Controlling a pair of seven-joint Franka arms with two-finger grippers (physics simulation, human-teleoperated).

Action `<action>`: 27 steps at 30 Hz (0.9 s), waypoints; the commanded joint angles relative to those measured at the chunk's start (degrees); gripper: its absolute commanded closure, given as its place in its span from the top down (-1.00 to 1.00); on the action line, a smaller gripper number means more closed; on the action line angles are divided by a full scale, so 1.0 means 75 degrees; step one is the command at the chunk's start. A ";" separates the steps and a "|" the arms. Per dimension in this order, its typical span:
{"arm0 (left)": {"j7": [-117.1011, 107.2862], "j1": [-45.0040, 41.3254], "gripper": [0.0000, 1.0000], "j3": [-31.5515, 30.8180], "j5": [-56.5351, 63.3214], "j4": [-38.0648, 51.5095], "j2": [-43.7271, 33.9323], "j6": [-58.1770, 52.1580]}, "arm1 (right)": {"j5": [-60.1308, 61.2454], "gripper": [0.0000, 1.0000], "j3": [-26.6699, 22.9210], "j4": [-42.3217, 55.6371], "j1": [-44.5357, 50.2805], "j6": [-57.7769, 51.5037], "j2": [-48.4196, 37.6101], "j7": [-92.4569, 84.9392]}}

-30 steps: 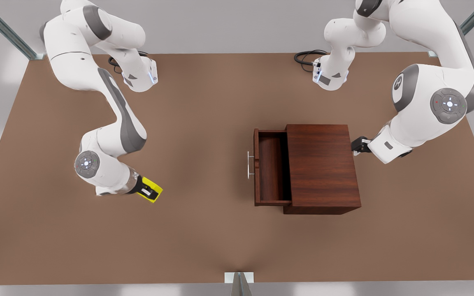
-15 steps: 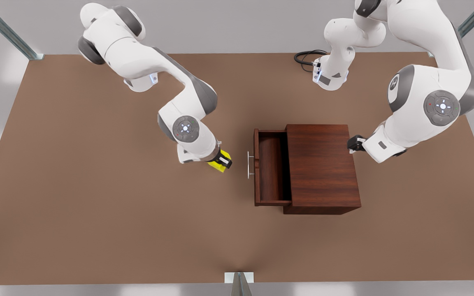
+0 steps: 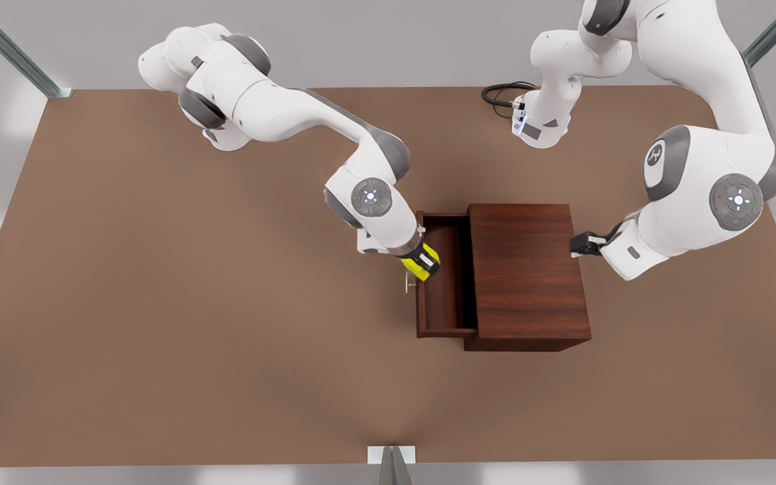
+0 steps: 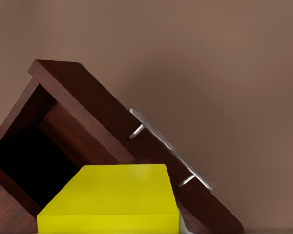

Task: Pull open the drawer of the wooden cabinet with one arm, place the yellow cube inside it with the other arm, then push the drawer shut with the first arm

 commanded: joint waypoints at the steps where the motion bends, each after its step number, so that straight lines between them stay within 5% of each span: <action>1: -0.0029 -0.0055 1.00 -0.0006 -0.0004 -0.0014 0.0044 0.0017 | 0.0000 0.51 -0.0110 0.0027 0.0172 0.0590 0.0086 0.2258; 11: -0.0029 -0.0079 1.00 -0.0006 0.0032 -0.0119 0.0138 -0.0006 | 0.0000 0.51 -0.0392 0.0226 0.0805 0.0848 0.0544 0.2528; 12: -0.0029 -0.0079 1.00 -0.0006 0.0032 -0.0119 0.0138 -0.0006 | 0.0000 0.64 -0.0392 0.0226 0.0805 0.0848 0.0544 0.2528; 13: -0.0017 -0.0079 1.00 -0.0006 0.0032 -0.0119 0.0138 -0.0018 | 0.0000 1.00 -0.0403 0.0226 0.0805 0.0848 0.0544 0.2504; 20: -0.0017 -0.0102 1.00 -0.0029 0.0055 -0.0119 0.0173 -0.0018 | 0.0000 1.00 -0.0380 0.0332 0.0758 0.0649 0.0485 0.2458; 24: -0.0017 -0.0172 1.00 -0.0018 0.0067 -0.0096 0.0173 -0.0018 | 0.0012 1.00 0.0147 0.0496 -0.0120 -0.0756 -0.0112 0.2036; 27: -0.1549 -0.1249 1.00 -0.0158 0.0218 0.0220 -0.0038 -0.0018 | -0.0058 1.00 0.0616 0.0414 -0.2041 -0.3920 -0.0921 -0.0306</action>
